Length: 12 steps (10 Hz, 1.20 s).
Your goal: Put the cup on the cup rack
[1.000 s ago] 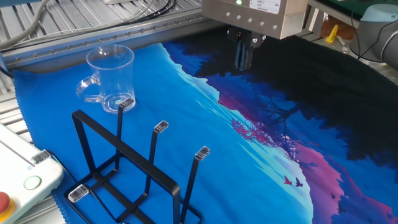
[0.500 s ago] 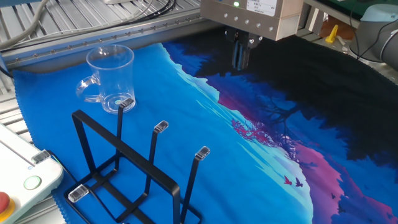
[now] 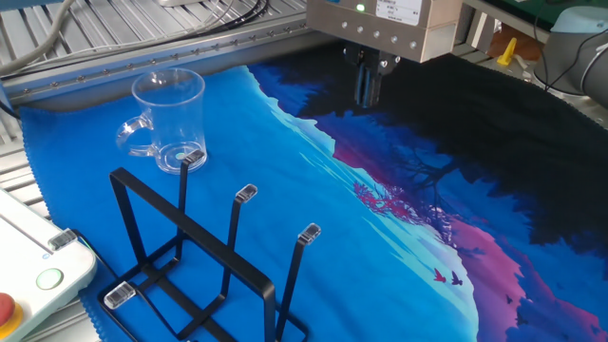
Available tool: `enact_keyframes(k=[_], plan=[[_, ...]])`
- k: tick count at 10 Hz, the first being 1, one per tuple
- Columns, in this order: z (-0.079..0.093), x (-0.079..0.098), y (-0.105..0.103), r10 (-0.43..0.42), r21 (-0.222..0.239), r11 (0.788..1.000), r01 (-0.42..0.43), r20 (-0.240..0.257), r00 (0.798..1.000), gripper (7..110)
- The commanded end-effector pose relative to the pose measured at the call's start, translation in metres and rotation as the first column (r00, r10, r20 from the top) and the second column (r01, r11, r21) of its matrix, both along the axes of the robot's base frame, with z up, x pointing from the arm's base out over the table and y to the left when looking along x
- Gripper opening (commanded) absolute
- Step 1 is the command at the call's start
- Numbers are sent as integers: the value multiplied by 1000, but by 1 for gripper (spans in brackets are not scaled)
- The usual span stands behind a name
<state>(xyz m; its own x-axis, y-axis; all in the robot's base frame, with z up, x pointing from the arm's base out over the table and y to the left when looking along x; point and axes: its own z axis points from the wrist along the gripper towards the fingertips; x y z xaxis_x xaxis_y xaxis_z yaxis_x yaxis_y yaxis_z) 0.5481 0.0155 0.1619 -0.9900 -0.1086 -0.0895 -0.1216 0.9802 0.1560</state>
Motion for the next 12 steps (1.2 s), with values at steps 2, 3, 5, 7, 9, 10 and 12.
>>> enact_keyframes(k=[2, 3, 5, 7, 9, 10, 12], plan=[[1, 0, 1, -2, 11, 1000, 2, 3, 1000, 7], [1, 0, 2, -3, 11, 1000, 3, 2, 1000, 7], [0, 0, 3, -5, 10, 1000, 5, 2, 1000, 7], [0, 1, 2, -7, 5, 1000, 7, 5, 1000, 7], [0, 1, 2, -10, 7, 1000, 10, 6, 1000, 7], [-1, 1, 0, -13, -1, 1000, 13, 4, 1000, 7], [-1, 1, 4, -6, 14, 1000, 6, 8, 1000, 7]])
